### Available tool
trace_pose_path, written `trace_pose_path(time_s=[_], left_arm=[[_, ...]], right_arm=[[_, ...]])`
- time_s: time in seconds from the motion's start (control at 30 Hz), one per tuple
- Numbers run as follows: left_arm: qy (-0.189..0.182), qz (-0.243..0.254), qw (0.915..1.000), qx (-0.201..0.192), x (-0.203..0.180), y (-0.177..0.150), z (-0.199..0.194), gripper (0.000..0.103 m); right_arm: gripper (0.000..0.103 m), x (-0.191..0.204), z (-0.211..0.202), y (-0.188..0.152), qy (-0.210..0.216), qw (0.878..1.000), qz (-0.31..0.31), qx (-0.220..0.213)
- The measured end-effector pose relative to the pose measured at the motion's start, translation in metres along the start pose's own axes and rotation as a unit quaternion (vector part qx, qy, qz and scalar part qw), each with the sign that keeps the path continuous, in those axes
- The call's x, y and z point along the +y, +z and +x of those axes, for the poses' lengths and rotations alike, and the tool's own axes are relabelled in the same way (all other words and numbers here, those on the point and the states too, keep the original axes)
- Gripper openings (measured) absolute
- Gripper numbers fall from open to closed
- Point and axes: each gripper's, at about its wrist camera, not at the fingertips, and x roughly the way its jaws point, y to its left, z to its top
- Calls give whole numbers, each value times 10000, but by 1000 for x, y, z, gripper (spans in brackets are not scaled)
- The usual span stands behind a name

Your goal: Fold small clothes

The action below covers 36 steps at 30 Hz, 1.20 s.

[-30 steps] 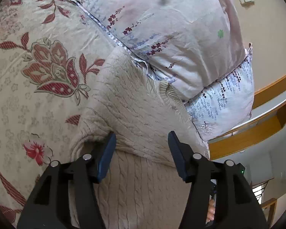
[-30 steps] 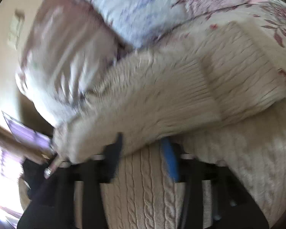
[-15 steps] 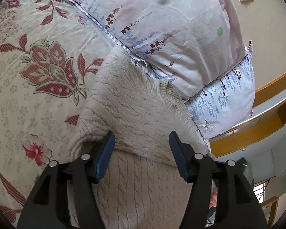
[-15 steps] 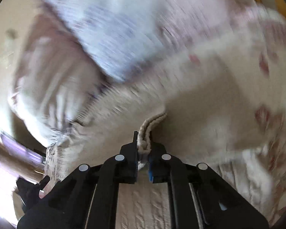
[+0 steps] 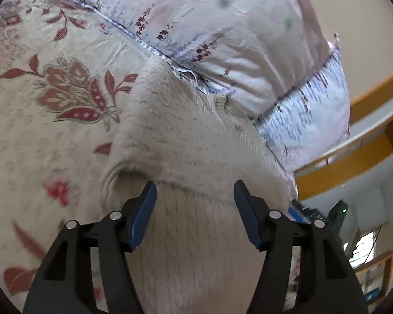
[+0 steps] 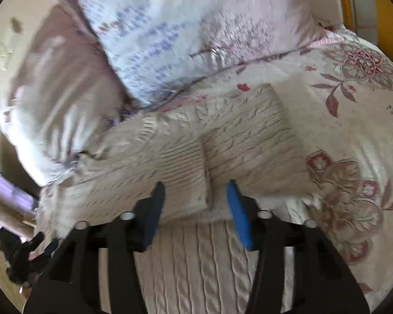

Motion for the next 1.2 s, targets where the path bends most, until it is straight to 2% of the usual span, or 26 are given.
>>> trace_pose_path(time_s=[0.17,0.37,0.5,0.6,0.73,0.9,1.07,1.2], left_arm=[[65,193,9998,-73,11,-17,-35,61],[182,115,9998,-43,36,-47,-70,60],[30,18,10000,61,45,-69,-82,58],[-83,153,9997,161,40,-85,-86,58],[-223,367,9984,370,29,-106,-86,52],[-556,483,9952,647,21,-133,-88,43],[-918,293,9912,903,27,-154,-87,29],[-969,326,9904,931,26,-166,-93,28]], right_arm=[[55,-28,-38,-19,359,9993,-11,69],[54,-78,-77,-60,230,9991,179,304],[53,-97,-90,-83,485,9970,382,473],[48,-101,-93,-96,642,9951,463,595],[41,-99,-94,-116,960,9910,451,813],[35,-93,-96,-143,1672,9795,439,1033],[33,-83,-101,-161,1951,9742,216,1113],[31,-74,-106,-169,2050,9722,-12,1129]])
